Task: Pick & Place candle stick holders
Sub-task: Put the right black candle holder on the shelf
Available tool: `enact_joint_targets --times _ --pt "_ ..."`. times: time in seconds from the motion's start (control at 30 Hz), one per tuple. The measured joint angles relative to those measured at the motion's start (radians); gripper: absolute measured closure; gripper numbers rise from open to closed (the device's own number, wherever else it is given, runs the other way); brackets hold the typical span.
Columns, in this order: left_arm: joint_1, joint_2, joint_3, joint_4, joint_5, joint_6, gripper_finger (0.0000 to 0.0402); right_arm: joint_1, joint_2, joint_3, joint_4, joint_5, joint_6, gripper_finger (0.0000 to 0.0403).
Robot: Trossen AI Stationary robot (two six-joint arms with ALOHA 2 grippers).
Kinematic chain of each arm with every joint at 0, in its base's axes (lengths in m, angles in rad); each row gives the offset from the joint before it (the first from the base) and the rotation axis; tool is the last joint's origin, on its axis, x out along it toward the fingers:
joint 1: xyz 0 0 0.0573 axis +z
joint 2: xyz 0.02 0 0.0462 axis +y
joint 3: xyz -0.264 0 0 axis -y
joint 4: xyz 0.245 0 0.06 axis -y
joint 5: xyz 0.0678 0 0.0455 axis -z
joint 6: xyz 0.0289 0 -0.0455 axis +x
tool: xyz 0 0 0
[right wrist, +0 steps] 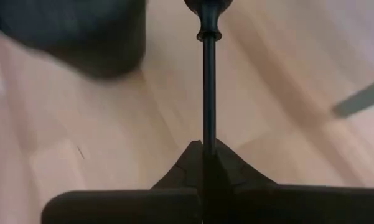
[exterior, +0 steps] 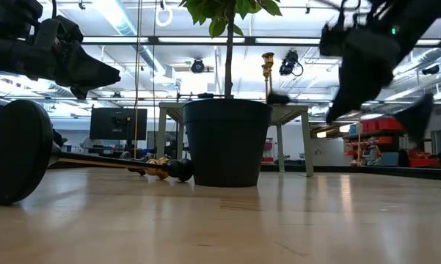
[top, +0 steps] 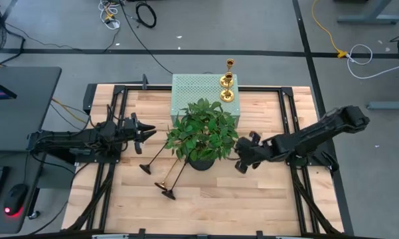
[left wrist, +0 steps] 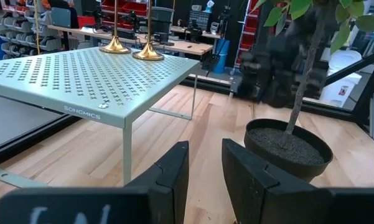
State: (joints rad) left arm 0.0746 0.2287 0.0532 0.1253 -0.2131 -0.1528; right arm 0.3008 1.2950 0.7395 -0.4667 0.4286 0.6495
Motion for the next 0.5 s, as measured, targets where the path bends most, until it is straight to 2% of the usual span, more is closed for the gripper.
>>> enact_joint_targets --times 0.27,0.5 --pt "0.0 0.0 -0.001 0.087 0.0 0.004 0.0303 -0.039 -0.168 0.0 0.018 0.214 -0.042 0.0401" --pt "0.0 0.0 -0.001 0.199 -0.044 0.008 0.0303 -0.085 -0.228 0.0 0.093 0.289 -0.141 0.0401"
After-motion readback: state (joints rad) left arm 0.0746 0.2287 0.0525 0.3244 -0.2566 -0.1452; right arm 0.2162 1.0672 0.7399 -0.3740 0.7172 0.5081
